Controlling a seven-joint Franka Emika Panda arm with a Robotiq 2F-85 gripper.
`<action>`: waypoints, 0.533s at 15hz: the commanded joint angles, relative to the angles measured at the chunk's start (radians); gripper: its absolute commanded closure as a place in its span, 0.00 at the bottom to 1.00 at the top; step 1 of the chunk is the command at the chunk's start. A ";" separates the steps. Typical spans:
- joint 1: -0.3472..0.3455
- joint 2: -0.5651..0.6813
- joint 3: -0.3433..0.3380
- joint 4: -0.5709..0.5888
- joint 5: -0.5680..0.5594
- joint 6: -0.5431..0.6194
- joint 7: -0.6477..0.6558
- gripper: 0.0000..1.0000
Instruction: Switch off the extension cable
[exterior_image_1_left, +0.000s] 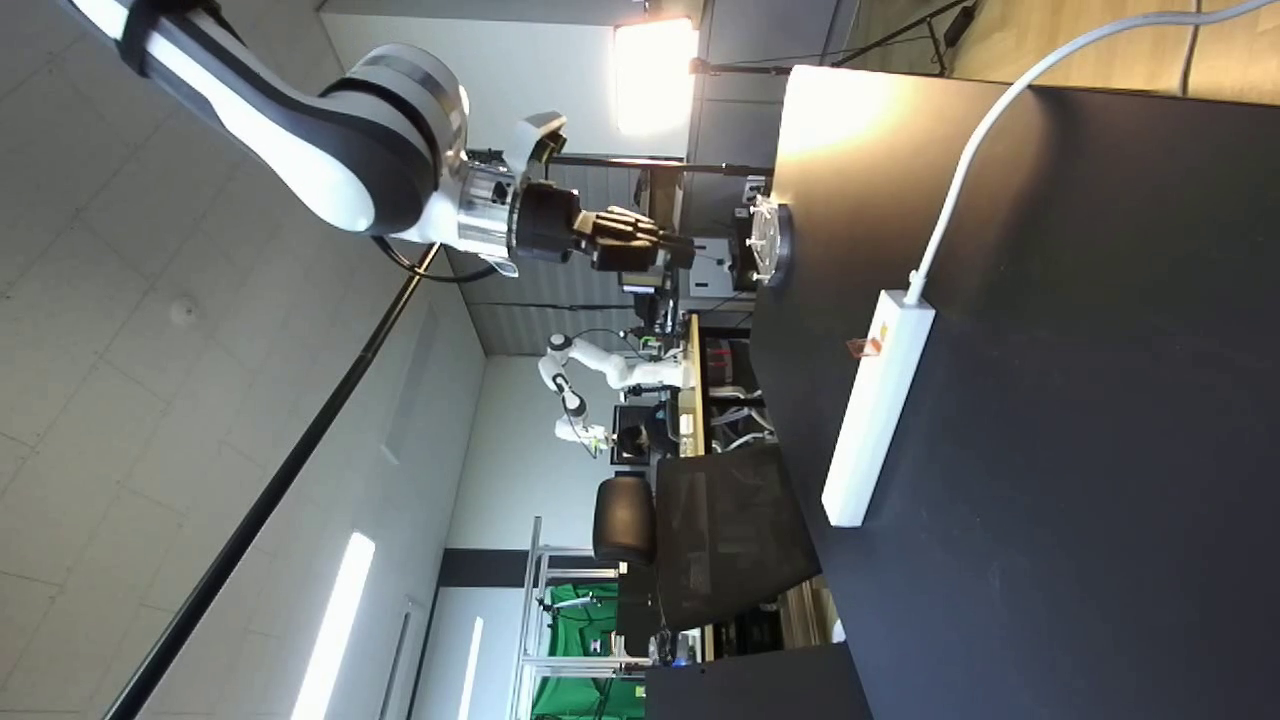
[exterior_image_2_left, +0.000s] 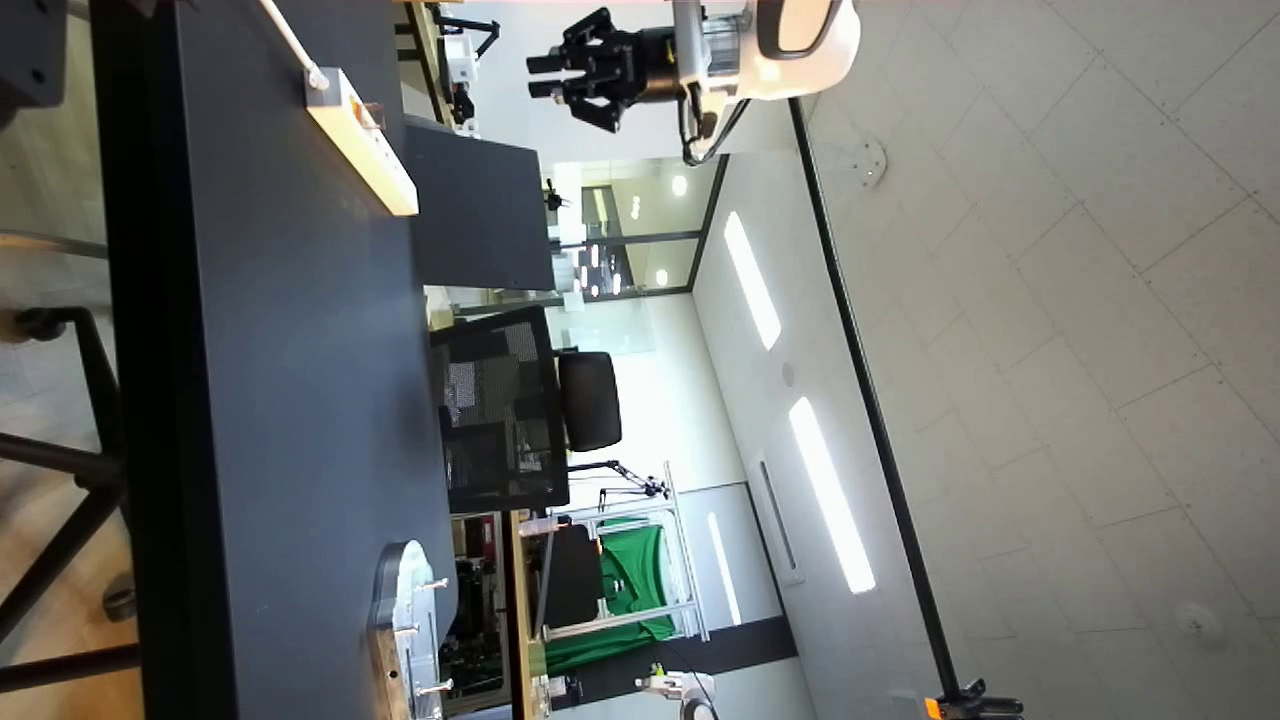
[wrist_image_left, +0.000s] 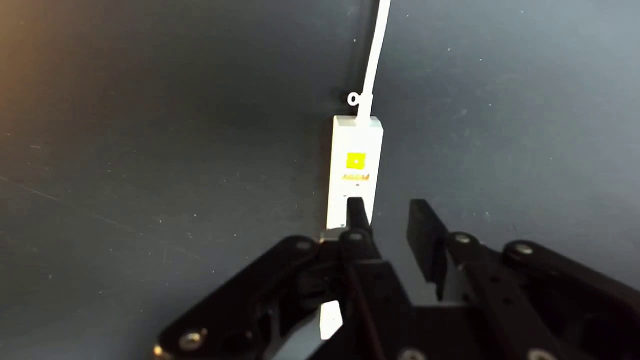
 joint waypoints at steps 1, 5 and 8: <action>-0.021 0.031 0.032 0.006 0.001 0.017 0.001 0.77; -0.026 0.069 0.042 0.027 -0.001 0.030 0.002 0.88; -0.026 0.069 0.042 0.032 -0.001 0.030 0.002 0.88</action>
